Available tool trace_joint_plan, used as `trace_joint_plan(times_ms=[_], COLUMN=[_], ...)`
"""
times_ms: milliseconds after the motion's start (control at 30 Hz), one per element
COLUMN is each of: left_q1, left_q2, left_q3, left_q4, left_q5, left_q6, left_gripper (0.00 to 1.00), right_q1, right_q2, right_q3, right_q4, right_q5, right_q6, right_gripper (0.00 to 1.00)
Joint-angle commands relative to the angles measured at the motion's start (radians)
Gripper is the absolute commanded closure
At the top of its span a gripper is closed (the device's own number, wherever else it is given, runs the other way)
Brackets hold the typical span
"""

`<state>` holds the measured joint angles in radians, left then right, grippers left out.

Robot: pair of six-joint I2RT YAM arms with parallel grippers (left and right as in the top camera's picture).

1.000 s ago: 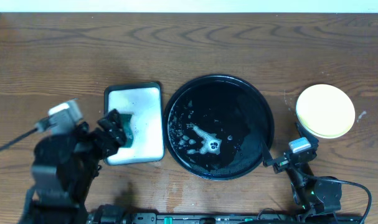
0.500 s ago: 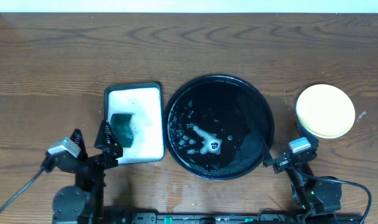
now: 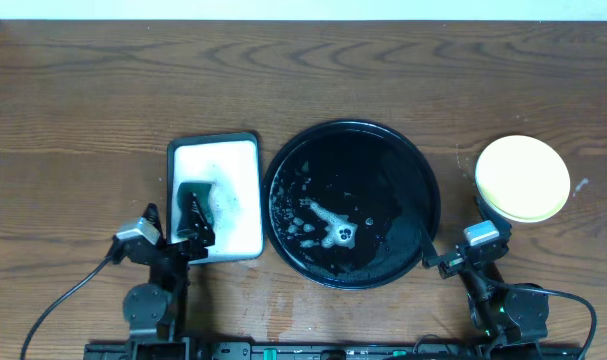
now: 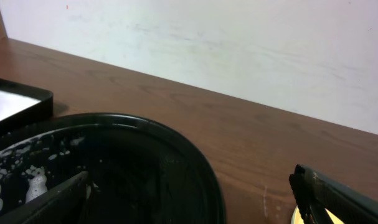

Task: Clean dirty plates on tray and stack at the side

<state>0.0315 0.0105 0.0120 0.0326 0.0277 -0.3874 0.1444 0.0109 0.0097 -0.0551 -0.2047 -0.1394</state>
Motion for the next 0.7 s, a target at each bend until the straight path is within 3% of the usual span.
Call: trace_joint_plan(times_ms=[0,367,667], left_q1=[0.005,0.005,0.005], left_q2=[-0.009,-0.006,0.005], left_q3=[-0.008,-0.008,-0.008], left_q4=[0.003,-0.103,-0.1], left_q5=[0.013,0.013,0.013], left_q6=[0.016,0.017,0.017], left_gripper=[0.17,0.17,0.17], right_q1=[-0.005,-0.005,-0.005], right_q2=[-0.006,-0.006,-0.006], right_q3=[-0.005,-0.005,-0.005], right_q4=[0.0,0.0,0.0], right_q5=[0.006,0.006,0.006], right_q6=[-0.008,-0.008,-0.008], right_gripper=[0.01,0.01,0.01])
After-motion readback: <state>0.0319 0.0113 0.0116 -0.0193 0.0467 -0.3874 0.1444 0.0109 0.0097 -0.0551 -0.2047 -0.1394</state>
